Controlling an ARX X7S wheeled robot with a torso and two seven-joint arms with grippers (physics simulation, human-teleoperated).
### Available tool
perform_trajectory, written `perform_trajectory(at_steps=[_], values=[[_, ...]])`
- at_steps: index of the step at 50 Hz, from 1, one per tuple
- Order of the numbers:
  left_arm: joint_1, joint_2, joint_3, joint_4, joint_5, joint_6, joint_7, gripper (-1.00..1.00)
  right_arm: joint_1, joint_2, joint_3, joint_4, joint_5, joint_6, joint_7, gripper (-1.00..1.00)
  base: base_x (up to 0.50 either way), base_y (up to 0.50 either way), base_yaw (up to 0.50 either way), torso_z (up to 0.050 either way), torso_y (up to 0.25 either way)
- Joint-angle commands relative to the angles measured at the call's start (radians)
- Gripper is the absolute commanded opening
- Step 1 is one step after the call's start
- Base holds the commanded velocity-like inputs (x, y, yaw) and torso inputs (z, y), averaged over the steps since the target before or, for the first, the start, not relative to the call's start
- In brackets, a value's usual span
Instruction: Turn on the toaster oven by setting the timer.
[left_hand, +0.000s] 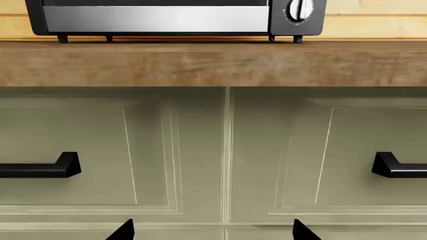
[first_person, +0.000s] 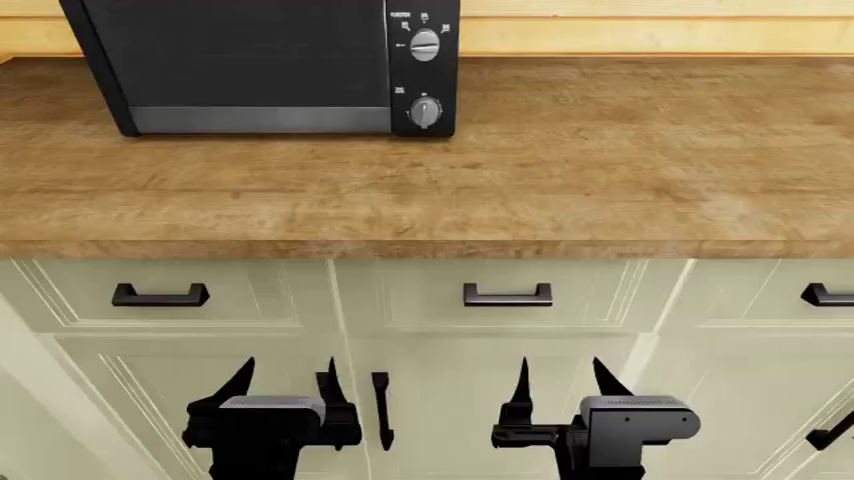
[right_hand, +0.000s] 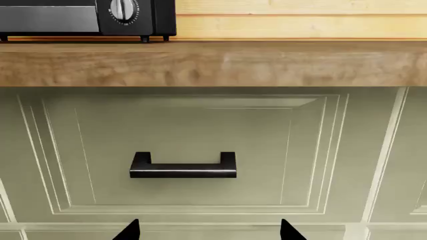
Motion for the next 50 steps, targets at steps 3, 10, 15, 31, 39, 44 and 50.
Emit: perform_trajectory(at_steps=[3, 10, 15, 31, 39, 44, 50], values=[[-0.002, -0.024, 0.03, 0.002, -0.024, -0.003, -0.03, 1.0, -0.001, 0.024, -0.03, -0.003, 0.029, 0.001, 0.026, 1.0, 0.0, 0.0, 0.0, 0.0, 0.0], [-0.007, -0.042, 0.052, 0.002, -0.042, -0.008, -0.054, 1.0, 0.005, 0.044, -0.053, 0.006, 0.036, -0.001, 0.055, 1.0, 0.0, 0.0, 0.0, 0.0, 0.0], [-0.006, -0.051, 0.063, -0.001, -0.052, -0.004, -0.065, 1.0, 0.005, 0.053, -0.065, 0.007, 0.041, -0.004, 0.068, 1.0, 0.0, 0.0, 0.0, 0.0, 0.0], [0.032, -0.111, 0.02, 0.375, -0.139, -0.256, -0.121, 1.0, -0.069, 0.101, -0.046, -0.393, 0.086, 0.214, 0.128, 1.0, 0.0, 0.0, 0.0, 0.0, 0.0], [-0.005, -0.149, 0.002, 0.537, -0.171, -0.382, -0.14, 1.0, -0.043, 0.14, -0.056, -0.493, 0.034, 0.303, 0.165, 1.0, 0.0, 0.0, 0.0, 0.0, 0.0], [-0.1, -0.165, -0.029, 0.593, -0.214, -0.512, -0.162, 1.0, 0.007, 0.168, -0.046, -0.585, 0.019, 0.433, 0.175, 1.0, 0.0, 0.0, 0.0, 0.0, 0.0], [-0.319, -0.28, -0.038, 0.713, -0.4, -0.774, -0.111, 1.0, 0.212, 0.223, 0.064, -0.782, 0.183, 0.664, 0.085, 1.0, 0.0, 0.0, 0.0, 0.0, 0.0]])
